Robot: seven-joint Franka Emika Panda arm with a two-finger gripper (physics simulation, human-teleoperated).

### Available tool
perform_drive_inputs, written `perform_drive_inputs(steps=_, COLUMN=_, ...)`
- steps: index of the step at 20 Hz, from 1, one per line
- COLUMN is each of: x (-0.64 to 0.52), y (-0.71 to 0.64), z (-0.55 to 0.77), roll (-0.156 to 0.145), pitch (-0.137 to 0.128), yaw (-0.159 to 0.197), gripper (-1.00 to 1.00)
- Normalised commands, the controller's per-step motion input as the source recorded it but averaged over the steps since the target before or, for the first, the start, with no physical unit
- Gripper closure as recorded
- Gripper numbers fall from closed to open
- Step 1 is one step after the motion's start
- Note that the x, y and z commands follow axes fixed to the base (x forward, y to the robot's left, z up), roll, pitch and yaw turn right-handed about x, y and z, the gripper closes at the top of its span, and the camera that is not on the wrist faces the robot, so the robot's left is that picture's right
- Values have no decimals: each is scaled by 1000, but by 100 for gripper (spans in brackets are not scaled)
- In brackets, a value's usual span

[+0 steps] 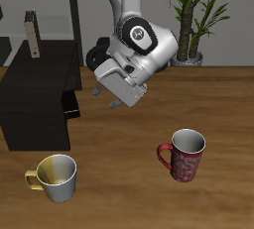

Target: Yellow book upright top shelf and black book top region shelf and red mug top shelf

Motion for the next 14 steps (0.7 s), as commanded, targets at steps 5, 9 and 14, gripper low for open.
perform_drive_inputs(steps=5, x=110, y=453, z=100, roll=310, pitch=-33, yaw=-44, gripper=-100)
perform_drive_inputs(steps=9, x=137, y=316, z=131, roll=230, pitch=-71, yaw=9, gripper=-100)
perform_drive_inputs(steps=14, x=-100, y=423, z=351, roll=316, pitch=-88, yaw=-73, gripper=-100)
